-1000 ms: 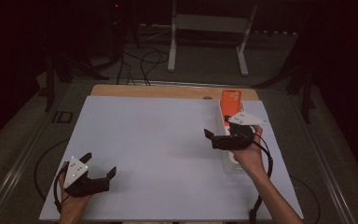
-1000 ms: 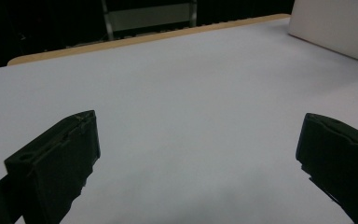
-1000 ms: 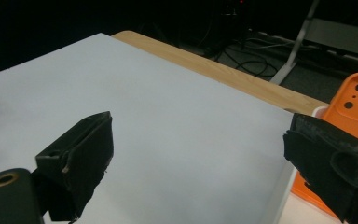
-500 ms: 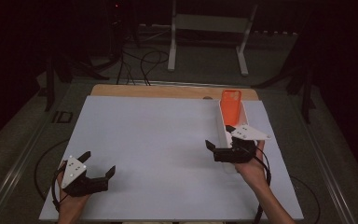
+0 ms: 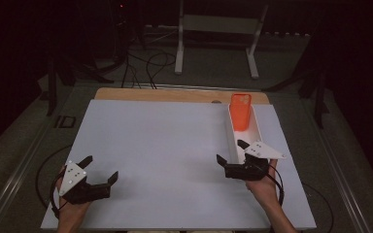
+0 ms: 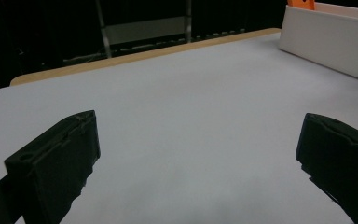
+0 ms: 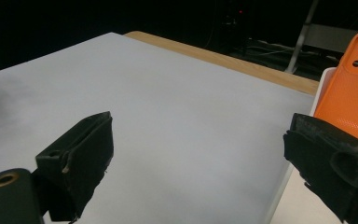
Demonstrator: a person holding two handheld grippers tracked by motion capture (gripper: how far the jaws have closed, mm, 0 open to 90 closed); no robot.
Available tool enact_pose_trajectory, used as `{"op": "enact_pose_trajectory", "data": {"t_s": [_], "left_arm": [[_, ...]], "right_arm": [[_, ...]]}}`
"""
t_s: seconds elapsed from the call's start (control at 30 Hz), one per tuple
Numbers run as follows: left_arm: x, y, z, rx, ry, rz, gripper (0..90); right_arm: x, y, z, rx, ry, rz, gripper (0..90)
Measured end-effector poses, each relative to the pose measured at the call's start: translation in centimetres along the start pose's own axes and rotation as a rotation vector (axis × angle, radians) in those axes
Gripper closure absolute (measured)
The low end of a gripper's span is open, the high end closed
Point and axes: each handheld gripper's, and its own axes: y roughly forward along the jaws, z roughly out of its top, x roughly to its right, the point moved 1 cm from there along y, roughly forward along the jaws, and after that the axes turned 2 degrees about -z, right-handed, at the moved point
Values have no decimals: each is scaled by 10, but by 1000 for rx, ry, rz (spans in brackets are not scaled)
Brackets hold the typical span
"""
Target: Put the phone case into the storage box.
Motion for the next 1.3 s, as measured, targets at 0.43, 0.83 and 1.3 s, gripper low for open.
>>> {"op": "enact_pose_trajectory", "data": {"t_s": [0.43, 0.83, 1.3], "left_arm": [[1, -1, 3, 10, 18, -16, 4], [2, 0, 4, 14, 22, -22, 4], [5, 2, 1, 5, 29, -34, 4]], "right_arm": [[-2, -6, -22, 45, 8, 0, 80], [-4, -15, -42, 96, 13, -32, 80], [-5, -18, -51, 122, 32, -38, 80]]}}
